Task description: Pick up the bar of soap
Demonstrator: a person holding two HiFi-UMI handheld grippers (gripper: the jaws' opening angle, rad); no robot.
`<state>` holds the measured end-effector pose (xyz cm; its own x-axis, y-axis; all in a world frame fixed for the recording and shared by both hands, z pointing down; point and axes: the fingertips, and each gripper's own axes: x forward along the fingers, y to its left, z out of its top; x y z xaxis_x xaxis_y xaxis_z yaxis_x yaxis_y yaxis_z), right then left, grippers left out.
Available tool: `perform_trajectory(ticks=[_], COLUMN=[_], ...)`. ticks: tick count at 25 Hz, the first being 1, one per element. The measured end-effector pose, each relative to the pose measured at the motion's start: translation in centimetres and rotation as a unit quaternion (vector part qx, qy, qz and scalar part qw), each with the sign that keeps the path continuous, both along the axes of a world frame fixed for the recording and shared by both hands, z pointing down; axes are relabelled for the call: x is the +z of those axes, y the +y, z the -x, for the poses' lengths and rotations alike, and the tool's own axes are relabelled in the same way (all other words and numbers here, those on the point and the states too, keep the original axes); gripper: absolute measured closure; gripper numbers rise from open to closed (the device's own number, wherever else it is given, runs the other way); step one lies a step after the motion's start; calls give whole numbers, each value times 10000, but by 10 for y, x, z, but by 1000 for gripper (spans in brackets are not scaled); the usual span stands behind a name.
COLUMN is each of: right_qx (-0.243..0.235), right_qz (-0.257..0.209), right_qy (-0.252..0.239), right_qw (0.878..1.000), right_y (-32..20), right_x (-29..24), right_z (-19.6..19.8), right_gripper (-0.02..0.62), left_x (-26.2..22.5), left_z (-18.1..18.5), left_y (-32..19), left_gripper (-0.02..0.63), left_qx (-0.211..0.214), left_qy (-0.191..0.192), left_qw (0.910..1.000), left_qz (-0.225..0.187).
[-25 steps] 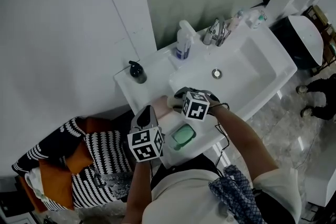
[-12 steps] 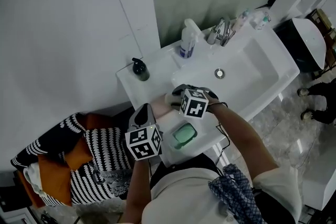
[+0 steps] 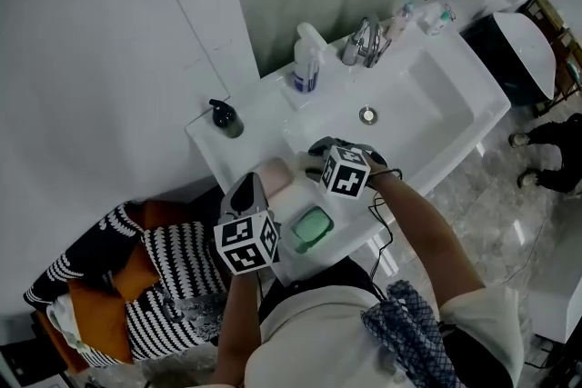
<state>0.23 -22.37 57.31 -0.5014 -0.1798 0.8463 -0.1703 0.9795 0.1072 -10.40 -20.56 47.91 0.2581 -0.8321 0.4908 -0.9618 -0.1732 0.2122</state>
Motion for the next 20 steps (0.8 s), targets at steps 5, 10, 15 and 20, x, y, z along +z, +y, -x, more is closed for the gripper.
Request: perform_trajectory(ticks=[5,10,15,20], right_qx=[231,386,566,689], right_qz=[54,60,52,59], right_qy=[-43,-4,53,121], right_qw=[9997,9992,9984,9975], right_y=[0,-6,-12,-16], right_x=[6,10,15,20], right_z=[-9,-22,-37,-53], right_gripper=[390,391,391,391], left_x=[-1,-2,-1,-1], left_z=[-2,2,1,-5], left_y=[-3,-10,-15,-18], left_gripper=[597,597,597,597], left_qx=[16,-26,-3,71], left_qy=[9,44,37,34], left_qw=[10000,10000,10000,10000], left_qz=[-4,-26,-46,-16])
